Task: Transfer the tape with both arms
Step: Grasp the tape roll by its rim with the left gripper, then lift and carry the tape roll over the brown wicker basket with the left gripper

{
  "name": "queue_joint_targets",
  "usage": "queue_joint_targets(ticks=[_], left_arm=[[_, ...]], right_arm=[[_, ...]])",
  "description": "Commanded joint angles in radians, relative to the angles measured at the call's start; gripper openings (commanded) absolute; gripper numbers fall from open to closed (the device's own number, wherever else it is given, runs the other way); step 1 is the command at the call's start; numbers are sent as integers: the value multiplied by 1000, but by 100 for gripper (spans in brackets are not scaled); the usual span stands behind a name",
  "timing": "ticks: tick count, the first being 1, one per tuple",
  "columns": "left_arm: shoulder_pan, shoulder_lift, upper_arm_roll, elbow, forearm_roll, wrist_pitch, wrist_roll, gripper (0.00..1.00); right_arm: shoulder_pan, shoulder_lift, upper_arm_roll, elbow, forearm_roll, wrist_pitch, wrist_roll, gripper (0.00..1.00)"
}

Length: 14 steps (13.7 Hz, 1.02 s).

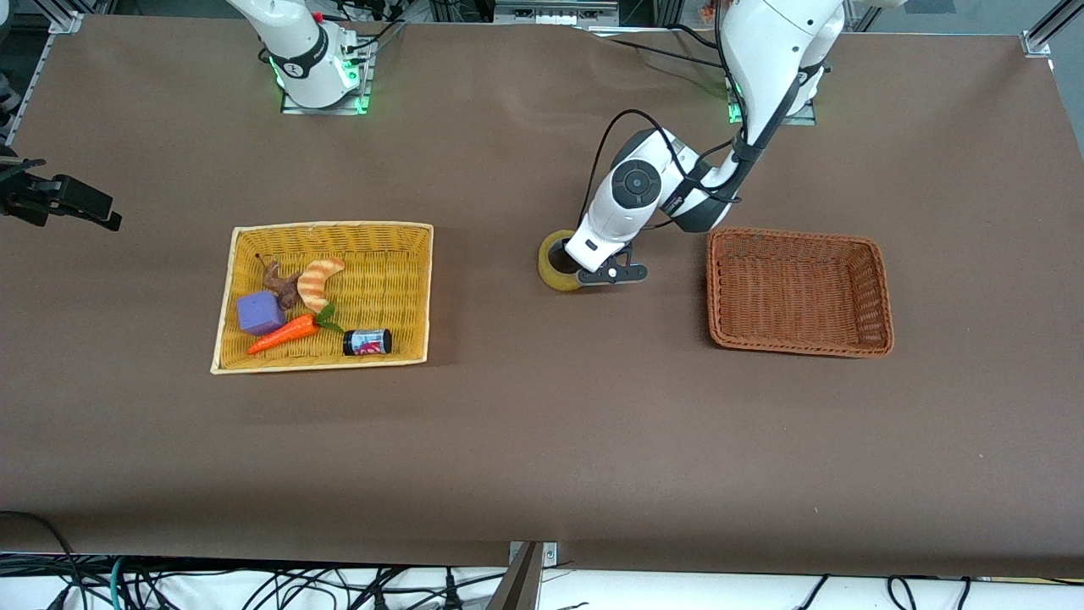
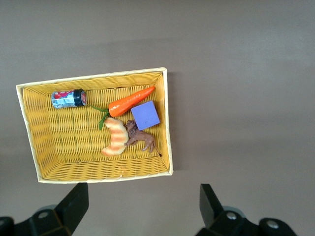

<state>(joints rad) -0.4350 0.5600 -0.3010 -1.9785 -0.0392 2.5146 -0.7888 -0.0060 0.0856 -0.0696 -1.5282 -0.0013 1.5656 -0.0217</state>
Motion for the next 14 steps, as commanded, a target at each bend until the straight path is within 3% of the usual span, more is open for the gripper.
queue_joint_targets(ticks=[1,5,8,11,14], left_arm=[[-2,-23,11,4,19,-6,-1,0],[135,-184,10,4,15,-198,84,0],[270,-305,8,-8,7,-341,282,0],[390,-379,14,-77,8,-375,547,0],[420,-381,137,-147,4,-337,797,0]], right_arm=[[-2,13,4,26,0,-6,-18,100],[-2,13,2,25,0,-7,-18,100],[-2,13,2,26,0,-7,-17,100],[-2,13,2,26,0,-7,-15,100],[-2,13,2,26,0,-6,-15,100]])
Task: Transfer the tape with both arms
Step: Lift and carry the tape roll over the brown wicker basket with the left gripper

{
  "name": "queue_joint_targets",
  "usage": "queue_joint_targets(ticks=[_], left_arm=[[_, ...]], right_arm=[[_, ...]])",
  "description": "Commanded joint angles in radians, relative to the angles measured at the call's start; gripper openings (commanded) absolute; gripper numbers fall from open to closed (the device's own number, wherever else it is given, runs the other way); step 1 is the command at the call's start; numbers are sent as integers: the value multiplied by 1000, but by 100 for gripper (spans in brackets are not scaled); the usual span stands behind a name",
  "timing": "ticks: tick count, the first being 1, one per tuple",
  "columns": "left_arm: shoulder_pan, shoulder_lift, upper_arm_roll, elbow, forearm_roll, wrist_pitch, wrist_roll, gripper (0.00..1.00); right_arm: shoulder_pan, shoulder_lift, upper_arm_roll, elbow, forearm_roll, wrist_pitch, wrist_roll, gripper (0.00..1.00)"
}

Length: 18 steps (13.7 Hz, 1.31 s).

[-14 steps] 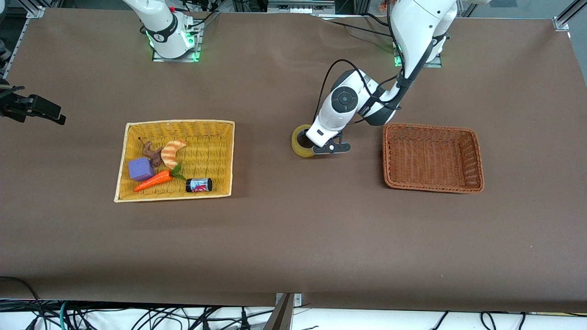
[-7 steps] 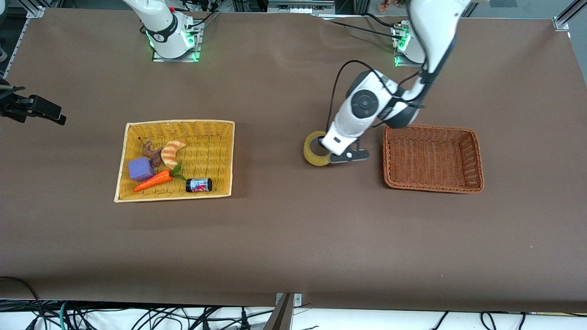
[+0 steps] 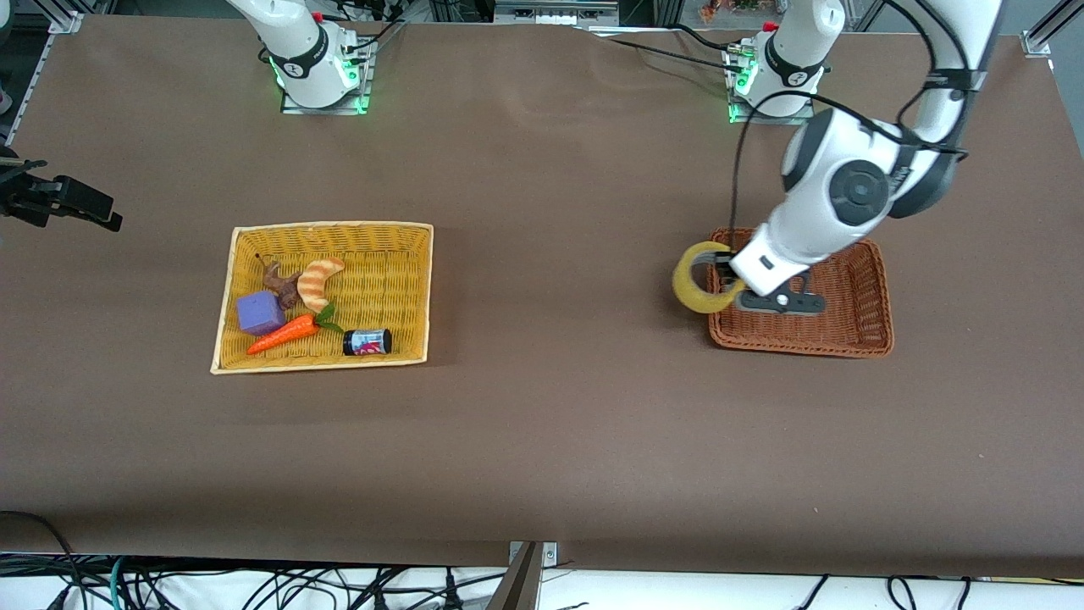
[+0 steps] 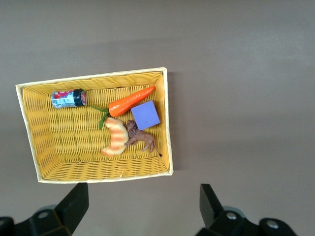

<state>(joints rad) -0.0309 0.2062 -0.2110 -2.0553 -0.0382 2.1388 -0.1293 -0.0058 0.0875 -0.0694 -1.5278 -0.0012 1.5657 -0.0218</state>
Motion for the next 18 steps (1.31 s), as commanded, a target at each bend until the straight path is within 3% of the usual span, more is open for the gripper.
queue_joint_targets(ticks=[1,3,6,11,12,13,14,18], left_arm=[[26,-27,77,-89,4,47,192,0],[29,-18,119,-138,4,90,264,0],[29,22,124,-209,4,243,272,0],[29,65,125,-221,14,314,272,0],[29,67,125,-221,15,314,272,12],[29,67,125,-221,15,314,272,45],[29,67,125,-223,15,314,272,99],[29,52,128,-223,15,306,269,100]], right_arm=[[-2,11,2,26,0,-6,-15,100],[-2,11,2,26,0,-4,-17,100],[-2,11,2,26,0,-4,-15,100],[-2,11,2,26,0,-3,-17,100],[-3,11,2,25,0,-3,-18,100],[-2,11,2,25,0,-3,-17,100],[-2,11,2,26,0,-3,-17,100],[-2,11,2,26,0,-3,-17,100]])
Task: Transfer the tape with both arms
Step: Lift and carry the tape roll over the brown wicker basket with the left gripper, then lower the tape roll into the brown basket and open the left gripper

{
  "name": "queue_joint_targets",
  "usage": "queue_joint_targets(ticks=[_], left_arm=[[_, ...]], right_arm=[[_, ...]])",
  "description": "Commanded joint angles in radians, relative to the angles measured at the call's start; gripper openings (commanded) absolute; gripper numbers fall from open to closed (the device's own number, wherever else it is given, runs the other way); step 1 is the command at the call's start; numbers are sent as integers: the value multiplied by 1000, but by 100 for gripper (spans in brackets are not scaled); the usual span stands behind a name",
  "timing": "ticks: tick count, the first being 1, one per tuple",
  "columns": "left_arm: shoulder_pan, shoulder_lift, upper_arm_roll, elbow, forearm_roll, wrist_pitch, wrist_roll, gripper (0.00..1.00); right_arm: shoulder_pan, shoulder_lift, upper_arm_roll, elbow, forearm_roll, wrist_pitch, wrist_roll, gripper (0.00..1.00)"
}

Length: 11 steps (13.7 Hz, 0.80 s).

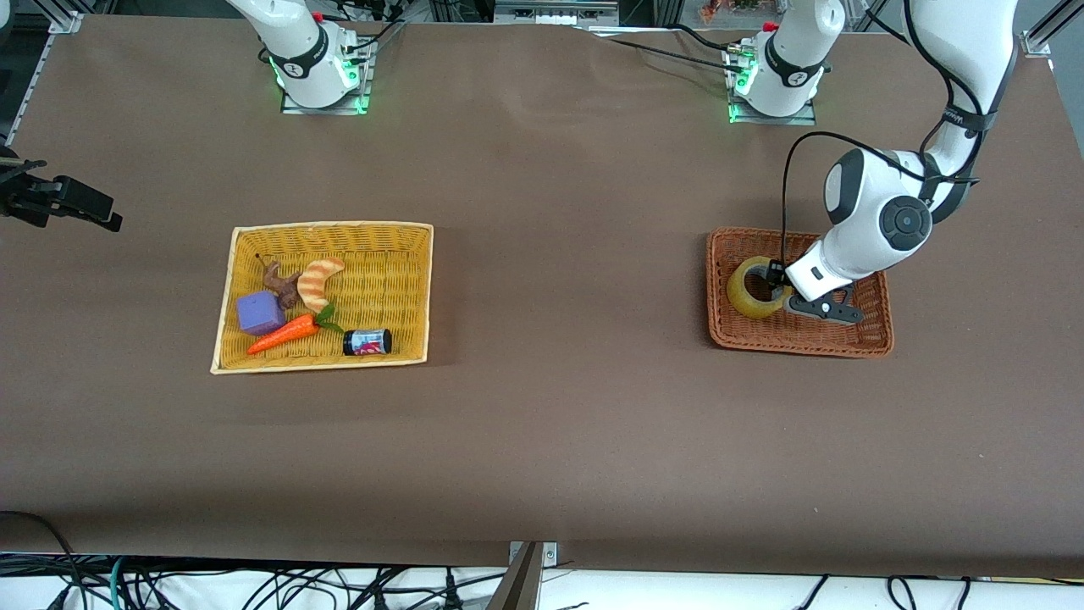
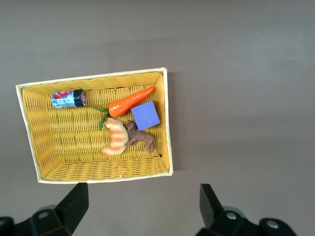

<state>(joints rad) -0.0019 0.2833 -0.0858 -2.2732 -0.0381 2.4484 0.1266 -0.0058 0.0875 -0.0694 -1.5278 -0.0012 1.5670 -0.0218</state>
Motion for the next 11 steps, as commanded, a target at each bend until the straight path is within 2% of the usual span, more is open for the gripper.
queue_joint_targets(ticks=[1,3,7,8,11], left_arm=[[2,-54,3,-5,17,-17,8,100],[2,-151,3,0,15,-133,4,100],[3,-262,1,41,14,-176,7,100],[3,-285,1,84,14,-236,5,100],[5,-289,5,330,17,-522,2,100]], right_arm=[[-2,11,2,26,0,-4,-17,100],[-2,11,2,26,0,-4,-18,100],[-2,11,2,26,0,-4,-15,100],[-2,11,2,25,0,-4,-14,100],[-5,11,0,25,0,-7,-15,100]])
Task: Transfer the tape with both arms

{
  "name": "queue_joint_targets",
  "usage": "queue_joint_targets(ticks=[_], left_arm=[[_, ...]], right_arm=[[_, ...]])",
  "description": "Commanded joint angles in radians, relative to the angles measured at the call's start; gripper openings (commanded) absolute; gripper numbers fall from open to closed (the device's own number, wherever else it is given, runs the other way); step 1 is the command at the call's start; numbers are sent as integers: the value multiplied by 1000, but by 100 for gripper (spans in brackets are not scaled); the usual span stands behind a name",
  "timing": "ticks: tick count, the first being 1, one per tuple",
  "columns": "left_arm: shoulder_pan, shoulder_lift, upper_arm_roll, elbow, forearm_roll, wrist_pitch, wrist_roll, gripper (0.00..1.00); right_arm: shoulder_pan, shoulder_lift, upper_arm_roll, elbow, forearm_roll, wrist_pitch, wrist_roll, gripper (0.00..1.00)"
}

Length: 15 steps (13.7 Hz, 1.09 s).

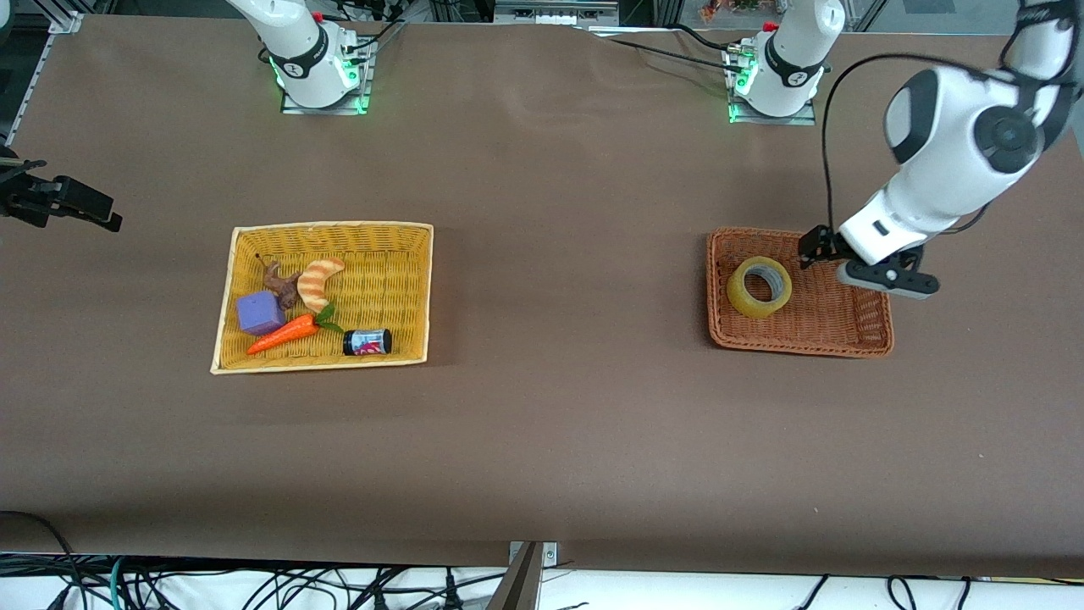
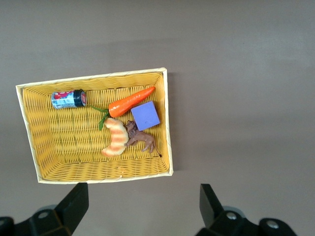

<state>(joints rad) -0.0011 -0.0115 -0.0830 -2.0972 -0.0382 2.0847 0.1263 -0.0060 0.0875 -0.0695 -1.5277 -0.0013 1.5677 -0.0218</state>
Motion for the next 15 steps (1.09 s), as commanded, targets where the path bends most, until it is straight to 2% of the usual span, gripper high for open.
queue_joint_targets(ticks=[1,4,6,15], left_arm=[[3,4,2,230,18,-237,3,100],[3,-1,8,406,18,-395,7,100],[3,-2,8,482,18,-495,4,100],[3,-1,8,497,20,-514,1,100]], right_arm=[[-5,11,0,24,0,-8,-13,100],[-3,12,0,24,0,-3,-17,100],[-3,12,0,24,0,-3,-14,100],[-3,12,0,24,0,-5,-12,100]])
